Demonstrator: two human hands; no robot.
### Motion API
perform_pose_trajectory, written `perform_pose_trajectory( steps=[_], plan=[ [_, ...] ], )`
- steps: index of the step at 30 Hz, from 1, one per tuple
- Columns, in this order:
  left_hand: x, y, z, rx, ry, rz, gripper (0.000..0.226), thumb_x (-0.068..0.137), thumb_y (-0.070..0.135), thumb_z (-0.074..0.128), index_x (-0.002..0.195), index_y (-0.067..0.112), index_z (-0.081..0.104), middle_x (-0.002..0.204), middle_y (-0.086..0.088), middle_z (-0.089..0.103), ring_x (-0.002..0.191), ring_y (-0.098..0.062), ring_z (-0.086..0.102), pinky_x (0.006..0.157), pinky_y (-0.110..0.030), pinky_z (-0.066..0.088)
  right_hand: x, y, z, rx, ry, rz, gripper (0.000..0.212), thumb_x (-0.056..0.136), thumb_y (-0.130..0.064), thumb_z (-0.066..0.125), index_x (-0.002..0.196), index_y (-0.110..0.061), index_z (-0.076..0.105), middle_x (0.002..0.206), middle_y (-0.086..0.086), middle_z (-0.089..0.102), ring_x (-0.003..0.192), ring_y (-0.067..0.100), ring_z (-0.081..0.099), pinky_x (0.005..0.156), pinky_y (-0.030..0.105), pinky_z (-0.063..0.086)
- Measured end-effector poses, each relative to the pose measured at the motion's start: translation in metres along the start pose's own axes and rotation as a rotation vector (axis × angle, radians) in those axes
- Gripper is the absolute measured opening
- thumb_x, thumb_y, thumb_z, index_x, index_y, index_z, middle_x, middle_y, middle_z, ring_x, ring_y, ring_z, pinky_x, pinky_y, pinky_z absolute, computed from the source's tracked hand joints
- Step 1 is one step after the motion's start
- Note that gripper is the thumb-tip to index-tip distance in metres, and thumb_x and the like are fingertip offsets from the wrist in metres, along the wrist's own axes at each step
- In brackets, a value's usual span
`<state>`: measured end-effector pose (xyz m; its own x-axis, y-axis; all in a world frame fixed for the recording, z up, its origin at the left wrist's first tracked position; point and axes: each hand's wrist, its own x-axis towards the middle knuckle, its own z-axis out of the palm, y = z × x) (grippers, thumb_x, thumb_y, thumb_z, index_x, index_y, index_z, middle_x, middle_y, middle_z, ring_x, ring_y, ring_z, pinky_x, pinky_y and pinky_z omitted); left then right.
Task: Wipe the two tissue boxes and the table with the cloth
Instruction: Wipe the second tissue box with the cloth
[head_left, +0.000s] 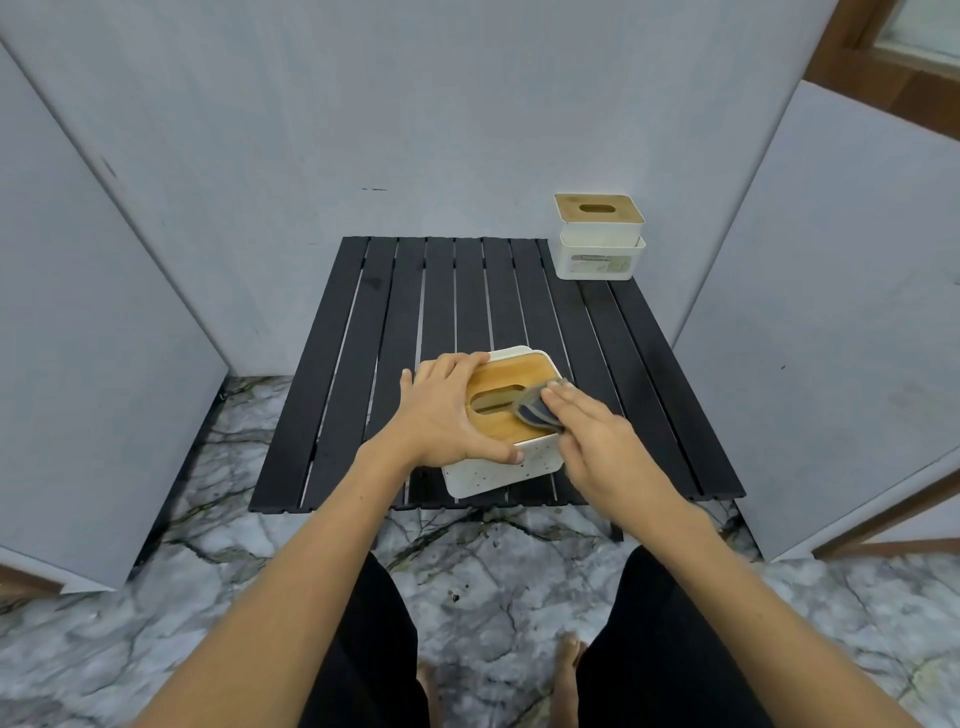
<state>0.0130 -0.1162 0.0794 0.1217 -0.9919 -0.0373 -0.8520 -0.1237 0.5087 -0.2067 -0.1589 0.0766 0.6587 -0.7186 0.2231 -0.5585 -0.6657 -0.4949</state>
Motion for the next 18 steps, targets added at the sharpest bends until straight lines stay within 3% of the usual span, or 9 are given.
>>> perform_pose_trajectory(
  steps=[3, 7, 12, 18],
  plan=[
    [0.001, 0.001, 0.0, -0.014, -0.006, -0.003, 0.132, 0.039, 0.089, 0.064, 0.152, 0.034, 0.026, 0.146, 0.011, 0.033, 0.136, -0.018, 0.024, 0.119, -0.058, 0.014, -0.015, 0.005, 0.002, 0.019, 0.028, -0.018, 0.052, 0.093, 0.005, 0.051, 0.143, -0.003, 0.046, 0.151, 0.011, 0.042, 0.142, 0.02, 0.037, 0.119, 0.036, 0.028],
    [0.001, -0.001, 0.0, -0.015, -0.008, 0.012, 0.13, 0.041, 0.086, 0.065, 0.152, 0.032, 0.025, 0.144, 0.01, 0.032, 0.133, -0.017, 0.025, 0.117, -0.053, 0.021, 0.007, 0.0, 0.0, 0.0, -0.03, 0.008, 0.05, 0.097, 0.0, 0.046, 0.147, -0.003, 0.041, 0.155, 0.01, 0.037, 0.146, 0.018, 0.029, 0.118, 0.02, 0.014],
    [0.001, 0.0, -0.003, -0.002, -0.033, 0.009, 0.132, 0.04, 0.086, 0.065, 0.153, 0.031, 0.024, 0.143, 0.009, 0.032, 0.131, -0.017, 0.026, 0.116, -0.051, 0.023, 0.054, 0.001, -0.004, 0.013, -0.118, 0.063, 0.05, 0.1, -0.006, 0.04, 0.15, -0.008, 0.037, 0.158, 0.005, 0.031, 0.148, 0.017, 0.023, 0.121, 0.025, 0.014],
    [0.001, 0.002, -0.007, 0.035, -0.088, -0.011, 0.132, 0.044, 0.087, 0.069, 0.154, 0.035, 0.02, 0.15, 0.012, 0.029, 0.142, -0.019, 0.02, 0.12, -0.063, 0.003, 0.04, 0.0, -0.008, 0.056, -0.078, 0.076, 0.049, 0.097, -0.002, 0.042, 0.146, -0.009, 0.044, 0.154, 0.005, 0.039, 0.145, 0.015, 0.031, 0.12, 0.025, 0.019]
  ],
)
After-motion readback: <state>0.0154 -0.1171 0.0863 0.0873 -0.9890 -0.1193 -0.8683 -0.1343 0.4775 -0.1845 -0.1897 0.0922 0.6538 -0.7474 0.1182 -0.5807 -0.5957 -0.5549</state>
